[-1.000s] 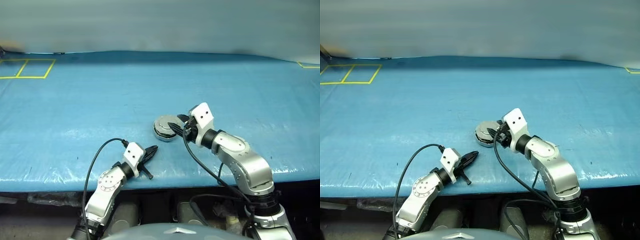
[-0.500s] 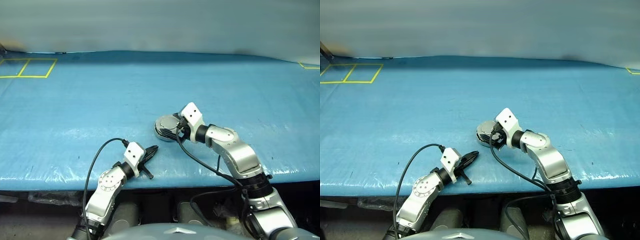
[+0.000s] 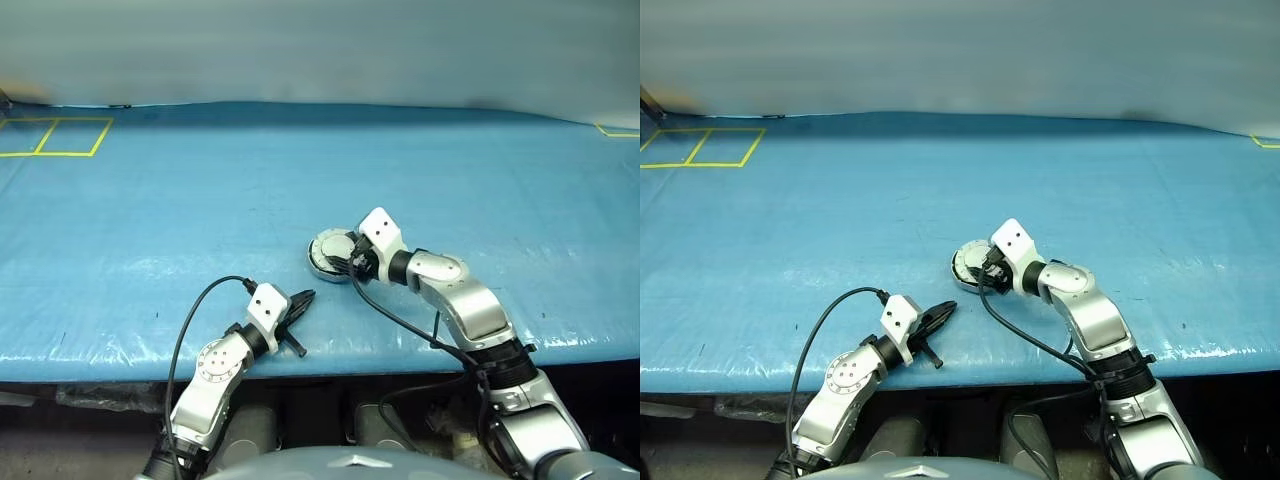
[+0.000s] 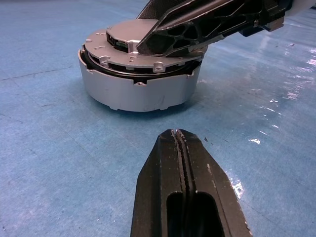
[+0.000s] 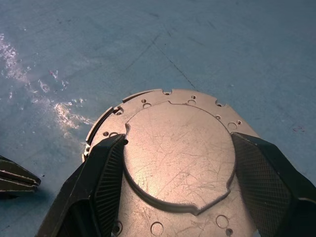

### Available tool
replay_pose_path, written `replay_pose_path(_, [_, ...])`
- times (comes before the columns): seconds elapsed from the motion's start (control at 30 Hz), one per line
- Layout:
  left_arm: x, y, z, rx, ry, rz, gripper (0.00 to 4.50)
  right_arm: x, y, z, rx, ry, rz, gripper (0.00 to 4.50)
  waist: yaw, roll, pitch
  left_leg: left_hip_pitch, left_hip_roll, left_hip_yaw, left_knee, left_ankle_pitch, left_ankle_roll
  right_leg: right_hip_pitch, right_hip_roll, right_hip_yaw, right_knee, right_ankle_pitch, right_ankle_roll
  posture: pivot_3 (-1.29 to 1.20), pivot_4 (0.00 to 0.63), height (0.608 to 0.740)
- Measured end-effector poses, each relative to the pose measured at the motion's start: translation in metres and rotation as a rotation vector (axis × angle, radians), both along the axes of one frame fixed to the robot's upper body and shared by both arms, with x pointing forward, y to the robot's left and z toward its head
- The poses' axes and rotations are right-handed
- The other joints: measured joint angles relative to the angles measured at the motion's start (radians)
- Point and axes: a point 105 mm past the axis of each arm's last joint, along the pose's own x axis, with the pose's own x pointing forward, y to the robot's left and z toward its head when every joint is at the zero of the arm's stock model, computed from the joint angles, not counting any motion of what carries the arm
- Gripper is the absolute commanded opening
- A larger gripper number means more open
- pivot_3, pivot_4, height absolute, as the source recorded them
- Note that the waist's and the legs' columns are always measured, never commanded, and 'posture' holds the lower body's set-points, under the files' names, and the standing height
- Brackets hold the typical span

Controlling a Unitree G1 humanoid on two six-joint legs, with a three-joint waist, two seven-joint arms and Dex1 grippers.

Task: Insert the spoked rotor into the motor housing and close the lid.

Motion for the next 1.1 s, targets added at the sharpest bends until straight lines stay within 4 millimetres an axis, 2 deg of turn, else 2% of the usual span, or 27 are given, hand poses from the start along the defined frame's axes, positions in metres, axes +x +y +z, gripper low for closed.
replay_pose_path(0.43, [0.0,0.0,0.0,0.0,0.0,-0.002,0.0,-0.003,0.017,0.005,-0.014,-0.05,-0.075,3.02,0.0,0.0,0.0,0.0,0.0,0.0,0.0,0.0,0.0,-0.001,0.0,0.0,0.0,0.0,0.0,0.0,0.15,0.74])
replay_pose_path(0.67, [0.0,0.0,0.0,0.0,0.0,-0.001,0.0,-0.003,0.018,0.002,0.041,-0.007,-0.117,3.02,-0.001,0.0,0.0,0.0,0.0,0.0,0.0,0.0,0.0,-0.001,0.0,0.0,0.0,0.0,0.0,0.0,0.15,0.74])
replay_pose_path(1.1, [0.0,0.0,0.0,0.001,0.002,0.0,0.0,0.001,0.014,-0.006,0.032,-0.013,-0.119,3.02,-0.001,0.0,0.0,0.002,-0.001,0.0,0.0,0.001,0.0,0.002,0.001,0.0,0.0,0.0,0.0,0.0,0.15,0.74])
